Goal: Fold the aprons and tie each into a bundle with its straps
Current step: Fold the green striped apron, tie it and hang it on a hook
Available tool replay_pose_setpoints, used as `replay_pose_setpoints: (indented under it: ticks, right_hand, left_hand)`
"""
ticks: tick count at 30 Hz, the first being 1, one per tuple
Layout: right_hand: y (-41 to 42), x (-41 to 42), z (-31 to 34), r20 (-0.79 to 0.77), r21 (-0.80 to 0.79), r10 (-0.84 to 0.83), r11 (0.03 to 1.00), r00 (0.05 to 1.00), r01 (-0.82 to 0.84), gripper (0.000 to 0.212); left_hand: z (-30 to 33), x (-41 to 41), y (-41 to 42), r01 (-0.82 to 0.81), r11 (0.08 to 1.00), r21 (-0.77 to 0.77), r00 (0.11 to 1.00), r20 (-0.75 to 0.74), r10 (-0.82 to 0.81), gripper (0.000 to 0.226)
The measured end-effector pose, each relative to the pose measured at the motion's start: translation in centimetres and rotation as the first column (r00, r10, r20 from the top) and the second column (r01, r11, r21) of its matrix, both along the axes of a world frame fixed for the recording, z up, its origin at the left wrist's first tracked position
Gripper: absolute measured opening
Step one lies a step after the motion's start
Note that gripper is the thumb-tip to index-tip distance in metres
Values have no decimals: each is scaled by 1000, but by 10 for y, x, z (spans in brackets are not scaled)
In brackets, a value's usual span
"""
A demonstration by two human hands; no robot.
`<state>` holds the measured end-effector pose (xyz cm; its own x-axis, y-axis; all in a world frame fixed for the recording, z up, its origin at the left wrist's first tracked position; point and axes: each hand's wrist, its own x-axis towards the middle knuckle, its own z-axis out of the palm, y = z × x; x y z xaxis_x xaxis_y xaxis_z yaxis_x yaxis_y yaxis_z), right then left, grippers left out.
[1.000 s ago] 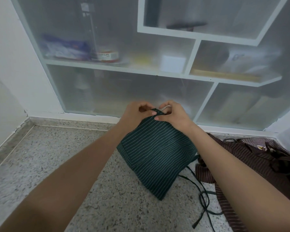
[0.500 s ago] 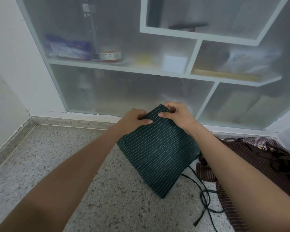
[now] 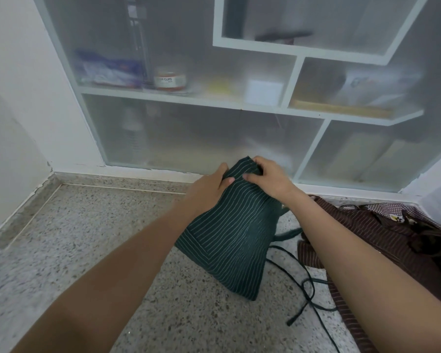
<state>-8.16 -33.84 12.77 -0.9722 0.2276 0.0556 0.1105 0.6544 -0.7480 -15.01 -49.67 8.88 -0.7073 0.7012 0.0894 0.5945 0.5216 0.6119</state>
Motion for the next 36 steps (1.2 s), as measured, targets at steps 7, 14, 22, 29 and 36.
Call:
replay_pose_setpoints:
  ticks: [7, 14, 22, 29, 36]
  right_hand:
    - [-16, 13, -19, -17, 115, 20, 993, 1000, -18, 28]
    - [-58, 12, -68, 97, 83, 54, 995, 994, -62, 63]
    - [-96, 10, -169, 547, -1, 137, 987, 826, -163, 76]
    - [-110, 17, -223, 686, 21, 108, 986, 719, -168, 88]
    - [-124, 19, -238, 692, 140, 3, 981, 722, -138, 92]
  left_hand:
    - [-15, 36, -23, -183, 952, 245, 971, 197, 136, 17]
    - [-64, 2, -75, -553, 830, 71, 799, 329, 504, 28]
    - [-162, -11, -143, -567, 709, -419, 477, 535, 698, 73]
    - [-189, 15, -168, -595, 755, -274, 447, 668, 595, 58]
    - [-190, 17, -167, -589, 808, -1, 597, 673, 436, 27]
